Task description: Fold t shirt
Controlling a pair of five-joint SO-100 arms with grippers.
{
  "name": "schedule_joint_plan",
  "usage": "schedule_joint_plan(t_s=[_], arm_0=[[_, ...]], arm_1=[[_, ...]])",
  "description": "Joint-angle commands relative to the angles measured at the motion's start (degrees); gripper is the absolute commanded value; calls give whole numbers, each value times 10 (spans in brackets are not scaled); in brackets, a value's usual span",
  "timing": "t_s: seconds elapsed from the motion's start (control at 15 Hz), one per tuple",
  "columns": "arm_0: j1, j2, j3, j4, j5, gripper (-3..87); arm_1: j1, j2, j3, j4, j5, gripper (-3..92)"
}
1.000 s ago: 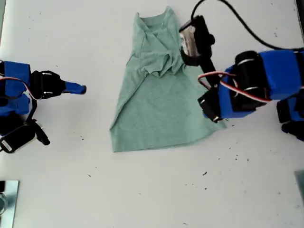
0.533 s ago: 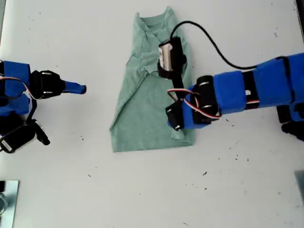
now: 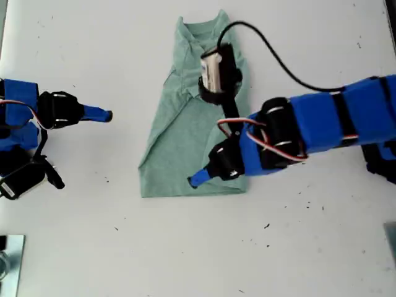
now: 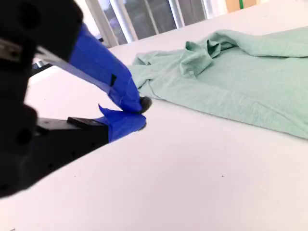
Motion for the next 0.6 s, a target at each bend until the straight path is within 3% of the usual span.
schedule_joint_plan(t_s=[0.0, 0.2, 0.27, 0.33, 0.4, 0.53], arm_0=[[9, 5, 5, 3, 2, -3], [9, 11, 7, 5, -2, -3], [7, 12, 7, 6, -1, -3], [7, 13, 7, 6, -2, -3], [7, 13, 8, 6, -2, -3], [5, 13, 8, 7, -3, -3]], arm_1=[[-11, 128, -74, 18, -19, 326], [33, 252, 98, 76, -37, 323], [62, 340, 255, 57, -54, 261], [99, 448, 436, 4, -76, 69], [127, 553, 601, -49, -108, 23], [180, 750, 881, -101, -116, 23]])
